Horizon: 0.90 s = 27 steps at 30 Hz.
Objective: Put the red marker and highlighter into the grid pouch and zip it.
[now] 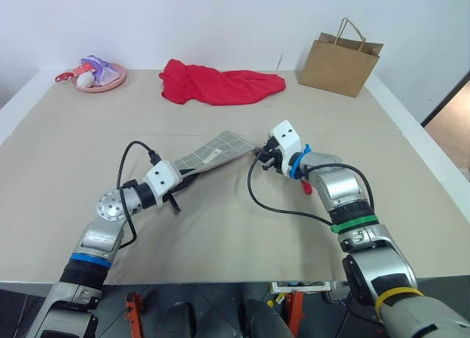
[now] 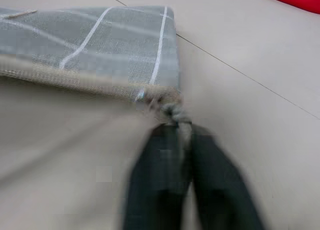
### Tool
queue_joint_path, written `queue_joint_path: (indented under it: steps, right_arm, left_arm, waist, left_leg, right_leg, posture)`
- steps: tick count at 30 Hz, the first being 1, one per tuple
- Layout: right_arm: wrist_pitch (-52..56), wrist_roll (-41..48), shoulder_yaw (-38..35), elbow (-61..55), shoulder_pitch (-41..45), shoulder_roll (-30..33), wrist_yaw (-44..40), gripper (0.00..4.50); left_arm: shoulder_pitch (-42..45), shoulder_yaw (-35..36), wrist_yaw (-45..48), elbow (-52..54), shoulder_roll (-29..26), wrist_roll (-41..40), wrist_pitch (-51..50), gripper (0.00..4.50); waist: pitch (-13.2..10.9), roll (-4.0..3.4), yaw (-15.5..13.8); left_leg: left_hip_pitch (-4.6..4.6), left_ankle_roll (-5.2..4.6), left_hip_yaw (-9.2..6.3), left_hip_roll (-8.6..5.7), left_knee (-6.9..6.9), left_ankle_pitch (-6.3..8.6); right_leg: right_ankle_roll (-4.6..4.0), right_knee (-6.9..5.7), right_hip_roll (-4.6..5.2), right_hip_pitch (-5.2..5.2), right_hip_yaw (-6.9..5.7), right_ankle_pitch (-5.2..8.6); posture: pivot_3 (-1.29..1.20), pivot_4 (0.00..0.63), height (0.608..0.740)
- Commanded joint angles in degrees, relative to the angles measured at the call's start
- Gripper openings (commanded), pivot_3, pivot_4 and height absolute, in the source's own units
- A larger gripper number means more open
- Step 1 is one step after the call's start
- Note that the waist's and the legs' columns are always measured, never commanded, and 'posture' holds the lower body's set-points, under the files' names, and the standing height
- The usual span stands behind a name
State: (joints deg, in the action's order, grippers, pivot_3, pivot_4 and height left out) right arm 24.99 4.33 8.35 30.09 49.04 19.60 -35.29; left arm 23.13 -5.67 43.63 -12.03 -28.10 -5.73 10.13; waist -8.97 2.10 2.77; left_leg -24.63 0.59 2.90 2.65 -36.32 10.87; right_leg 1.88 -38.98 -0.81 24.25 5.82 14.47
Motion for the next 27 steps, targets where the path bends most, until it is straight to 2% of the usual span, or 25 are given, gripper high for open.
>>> queue_joint_path:
  steps: [1,6,12,20,27]
  right_arm:
    - [-1.1,0.7,-1.1,-1.4,2.0,-0.3,-1.7,0.02]
    - [-0.7,0.4,2.2,-6.4,0.7,-0.2,-7.9,0.02]
    - [-2.1,-1.8,3.9,-4.7,3.0,-2.4,-7.0,0.02]
    - [-2.6,-2.8,6.6,-7.0,2.1,-3.1,-10.8,0.02]
    - [1.5,2.2,7.1,-17.1,-0.6,-2.8,-18.9,0.02]
  left_arm:
    - [0.0,1.4,-0.6,2.5,0.1,-0.7,0.3,0.0]
    - [0.2,1.3,-0.6,2.0,0.2,-0.8,0.4,0.0]
    - [0.7,1.1,-0.4,1.4,0.6,-0.9,0.7,0.0]
    - [0.5,1.2,-0.3,1.9,0.7,-1.0,0.6,0.0]
    - [0.3,1.1,-0.3,2.2,0.6,-1.2,0.4,0.0]
  waist:
    - [0.0,0.0,0.0]
    - [0.0,-0.01,0.0]
    - [0.0,-0.01,0.0]
    - [0.0,-0.01,0.0]
    - [0.0,-0.01,0.0]
  left_leg:
    - [0.0,0.0,0.0,0.0,0.0,0.0]
    - [0.0,0.0,0.0,0.0,0.0,0.0]
    - [0.0,0.0,-0.02,0.0,0.0,0.0]
    - [-0.01,0.0,-0.02,0.01,0.0,0.0]
    - [-0.02,0.0,-0.04,0.01,0.0,0.0]
  right_leg:
    - [0.0,0.0,0.0,0.0,0.0,0.0]
    - [-0.01,0.0,-0.01,0.01,-0.01,-0.01]
    - [-0.03,0.0,-0.01,0.01,-0.04,-0.02]
    - [-0.04,0.0,-0.01,0.02,-0.07,-0.03]
    - [-0.03,0.0,-0.01,0.03,-0.08,-0.03]
  posture:
    - [0.0,0.15,0.74]
    - [0.0,0.15,0.74]
    - [0.0,0.15,0.74]
    - [0.0,0.15,0.74]
    - [0.0,0.15,0.74]
